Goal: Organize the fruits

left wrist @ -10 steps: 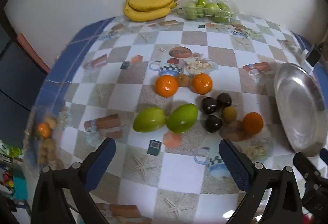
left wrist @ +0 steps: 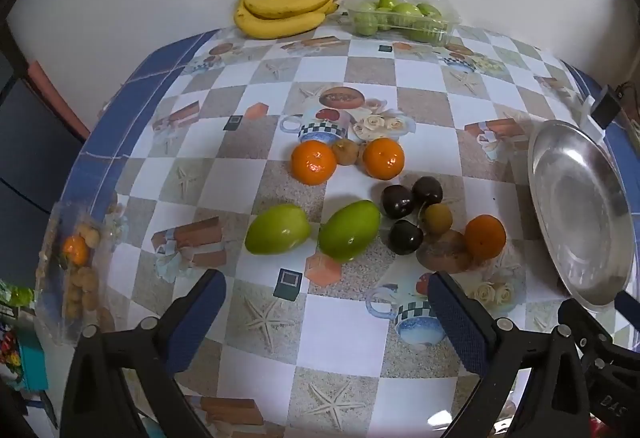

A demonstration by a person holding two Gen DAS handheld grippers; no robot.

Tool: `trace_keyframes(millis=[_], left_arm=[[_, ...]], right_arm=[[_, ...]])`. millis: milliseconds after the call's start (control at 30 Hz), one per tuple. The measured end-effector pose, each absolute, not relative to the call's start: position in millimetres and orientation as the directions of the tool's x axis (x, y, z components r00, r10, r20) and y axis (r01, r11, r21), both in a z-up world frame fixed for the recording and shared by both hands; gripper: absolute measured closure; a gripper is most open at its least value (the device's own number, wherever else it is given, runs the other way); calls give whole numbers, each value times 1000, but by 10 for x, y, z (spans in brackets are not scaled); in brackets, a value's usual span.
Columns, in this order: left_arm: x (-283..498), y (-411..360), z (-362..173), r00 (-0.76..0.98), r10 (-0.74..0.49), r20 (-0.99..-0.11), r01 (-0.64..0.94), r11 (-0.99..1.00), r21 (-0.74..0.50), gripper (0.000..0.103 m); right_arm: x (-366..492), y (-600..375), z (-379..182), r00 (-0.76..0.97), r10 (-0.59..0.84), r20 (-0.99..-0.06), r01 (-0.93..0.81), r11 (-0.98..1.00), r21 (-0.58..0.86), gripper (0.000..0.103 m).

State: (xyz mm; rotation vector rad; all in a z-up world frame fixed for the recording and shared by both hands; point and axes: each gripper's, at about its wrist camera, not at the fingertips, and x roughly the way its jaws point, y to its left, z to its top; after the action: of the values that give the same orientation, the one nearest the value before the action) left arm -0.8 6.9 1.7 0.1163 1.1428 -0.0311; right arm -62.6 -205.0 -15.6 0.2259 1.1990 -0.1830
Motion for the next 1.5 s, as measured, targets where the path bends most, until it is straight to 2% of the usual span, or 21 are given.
trace_keyframes(millis=[533, 1500], left_arm=[[-25, 22, -89, 399, 42, -916, 63, 995, 73, 1], [-6, 61, -123, 382, 36, -924, 39, 998, 55, 1]], right_arm=[[-634, -1962, -160, 351, -37, -936, 226, 973, 47, 2], [-635, -2036, -98, 374, -22, -927, 256, 963, 81, 2]])
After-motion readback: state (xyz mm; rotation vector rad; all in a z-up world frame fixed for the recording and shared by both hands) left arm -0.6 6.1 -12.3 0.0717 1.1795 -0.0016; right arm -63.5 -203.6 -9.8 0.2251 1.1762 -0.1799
